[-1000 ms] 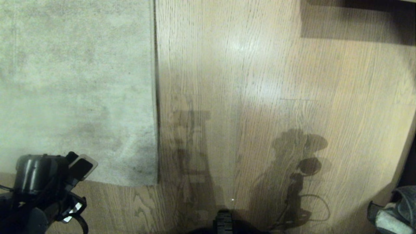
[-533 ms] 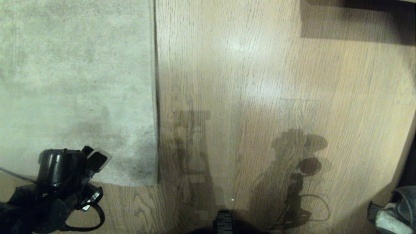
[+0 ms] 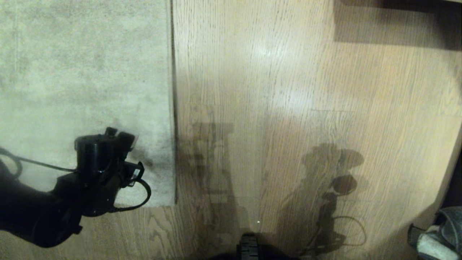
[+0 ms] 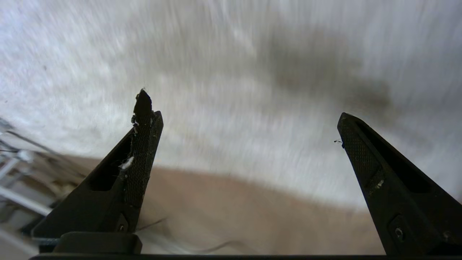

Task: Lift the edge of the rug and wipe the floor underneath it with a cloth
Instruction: Lift up the carpet

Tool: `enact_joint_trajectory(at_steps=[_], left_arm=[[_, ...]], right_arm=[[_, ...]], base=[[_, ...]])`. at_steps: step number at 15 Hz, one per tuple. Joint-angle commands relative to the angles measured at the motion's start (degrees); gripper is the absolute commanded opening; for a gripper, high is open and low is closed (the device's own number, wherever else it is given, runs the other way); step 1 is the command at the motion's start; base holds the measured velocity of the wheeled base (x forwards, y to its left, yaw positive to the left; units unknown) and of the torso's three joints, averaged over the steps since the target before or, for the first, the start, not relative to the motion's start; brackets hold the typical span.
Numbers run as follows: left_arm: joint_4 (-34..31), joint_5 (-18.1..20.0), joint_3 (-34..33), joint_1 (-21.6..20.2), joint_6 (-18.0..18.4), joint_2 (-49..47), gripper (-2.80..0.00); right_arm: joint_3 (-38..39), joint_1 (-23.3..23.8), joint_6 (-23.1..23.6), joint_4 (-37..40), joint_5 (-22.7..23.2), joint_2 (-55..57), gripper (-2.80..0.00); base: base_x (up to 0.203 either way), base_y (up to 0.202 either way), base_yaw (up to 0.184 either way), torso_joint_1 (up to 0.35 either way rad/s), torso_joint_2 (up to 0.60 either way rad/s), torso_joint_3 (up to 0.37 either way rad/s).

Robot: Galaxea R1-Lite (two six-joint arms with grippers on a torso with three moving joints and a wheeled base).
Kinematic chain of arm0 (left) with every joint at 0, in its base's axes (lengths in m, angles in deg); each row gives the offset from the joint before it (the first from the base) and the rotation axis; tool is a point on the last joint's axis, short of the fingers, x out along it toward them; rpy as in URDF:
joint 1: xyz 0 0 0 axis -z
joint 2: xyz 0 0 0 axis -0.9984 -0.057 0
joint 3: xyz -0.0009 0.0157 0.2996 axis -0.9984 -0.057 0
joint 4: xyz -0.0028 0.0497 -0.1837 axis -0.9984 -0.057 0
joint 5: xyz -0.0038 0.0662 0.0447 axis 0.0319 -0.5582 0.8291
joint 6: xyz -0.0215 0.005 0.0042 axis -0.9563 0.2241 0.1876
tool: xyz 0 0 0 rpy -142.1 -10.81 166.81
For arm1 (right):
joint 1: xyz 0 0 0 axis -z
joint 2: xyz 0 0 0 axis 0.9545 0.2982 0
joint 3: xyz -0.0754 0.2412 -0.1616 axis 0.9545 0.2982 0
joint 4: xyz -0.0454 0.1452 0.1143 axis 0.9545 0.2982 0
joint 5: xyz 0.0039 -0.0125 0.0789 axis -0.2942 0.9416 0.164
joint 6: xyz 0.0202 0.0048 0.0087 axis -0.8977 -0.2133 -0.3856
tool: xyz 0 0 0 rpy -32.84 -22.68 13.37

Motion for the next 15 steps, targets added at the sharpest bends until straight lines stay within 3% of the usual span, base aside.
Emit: enact_joint_trajectory(at_steps=[1, 7, 11, 15], left_arm=[[0.1, -2.8, 4.0, 1.9, -2.9, -1.9, 0.0], [-4.4, -7.3, 5.7, 6.4, -12.3, -2.3, 0.0], [-6.7, -7.2, 11.8, 6.7, -13.3, -4.4, 0.0], [-8.1, -7.2, 22.0, 8.3, -15.2, -9.8, 0.0]], right_arm=[[0.0, 0.0, 0.0, -0.1, 0.0, 0.1, -2.8], [0.0, 0.0, 0.0, -0.1, 0.0, 0.1, -2.8], [0.0, 0.0, 0.0, 0.0, 0.0, 0.0, -2.8], [0.0, 0.0, 0.0, 0.0, 0.0, 0.1, -2.8]], base=[[0.0, 0.0, 0.0, 0.0, 0.0, 0.0], [0.0, 0.0, 0.0, 0.0, 0.0, 0.0], [0.0, 0.0, 0.0, 0.0, 0.0, 0.0], [0.0, 0.0, 0.0, 0.0, 0.0, 0.0]])
